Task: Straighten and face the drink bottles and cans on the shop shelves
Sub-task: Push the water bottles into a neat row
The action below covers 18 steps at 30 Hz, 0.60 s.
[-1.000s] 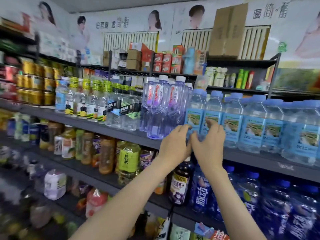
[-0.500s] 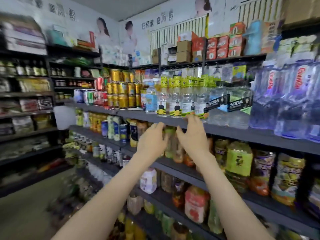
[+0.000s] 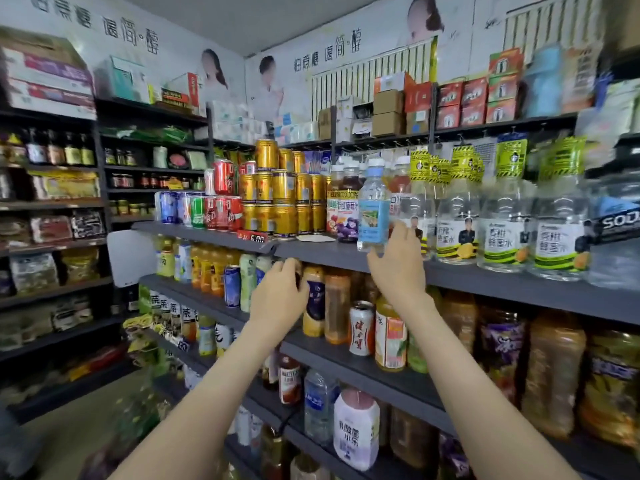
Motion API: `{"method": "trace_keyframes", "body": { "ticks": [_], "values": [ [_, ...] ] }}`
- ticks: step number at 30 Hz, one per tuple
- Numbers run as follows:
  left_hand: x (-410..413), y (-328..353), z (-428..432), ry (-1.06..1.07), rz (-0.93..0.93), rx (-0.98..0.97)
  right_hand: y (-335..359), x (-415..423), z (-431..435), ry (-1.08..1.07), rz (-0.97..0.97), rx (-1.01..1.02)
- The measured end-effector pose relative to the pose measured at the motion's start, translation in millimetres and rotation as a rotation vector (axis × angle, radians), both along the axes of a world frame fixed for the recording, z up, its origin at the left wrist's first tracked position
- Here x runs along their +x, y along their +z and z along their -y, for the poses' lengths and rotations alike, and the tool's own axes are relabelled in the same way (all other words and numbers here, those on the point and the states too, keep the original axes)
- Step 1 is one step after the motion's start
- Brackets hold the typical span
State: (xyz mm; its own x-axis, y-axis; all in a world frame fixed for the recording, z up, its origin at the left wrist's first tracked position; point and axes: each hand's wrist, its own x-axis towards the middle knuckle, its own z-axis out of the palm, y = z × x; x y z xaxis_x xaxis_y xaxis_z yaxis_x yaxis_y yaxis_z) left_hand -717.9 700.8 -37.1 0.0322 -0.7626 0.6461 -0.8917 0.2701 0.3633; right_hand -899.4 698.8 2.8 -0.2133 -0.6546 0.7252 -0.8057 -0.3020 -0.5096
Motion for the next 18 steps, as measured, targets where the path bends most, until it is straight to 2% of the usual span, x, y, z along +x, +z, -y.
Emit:
{"method": "trace_keyframes", "body": {
  "ticks": [8,14,18],
  "values": [
    [42,30,115,-0.119,0.127,-0.124,18,49,113,-0.276,0.018,0.072],
    [56,34,186,-0.266,0.163,-0.143,20,57,141,-0.516,0.108,0.029],
    [54,27,222,-0.451,0.161,-0.157,21,56,148,-0.560,0.193,0.089]
  ]
}}
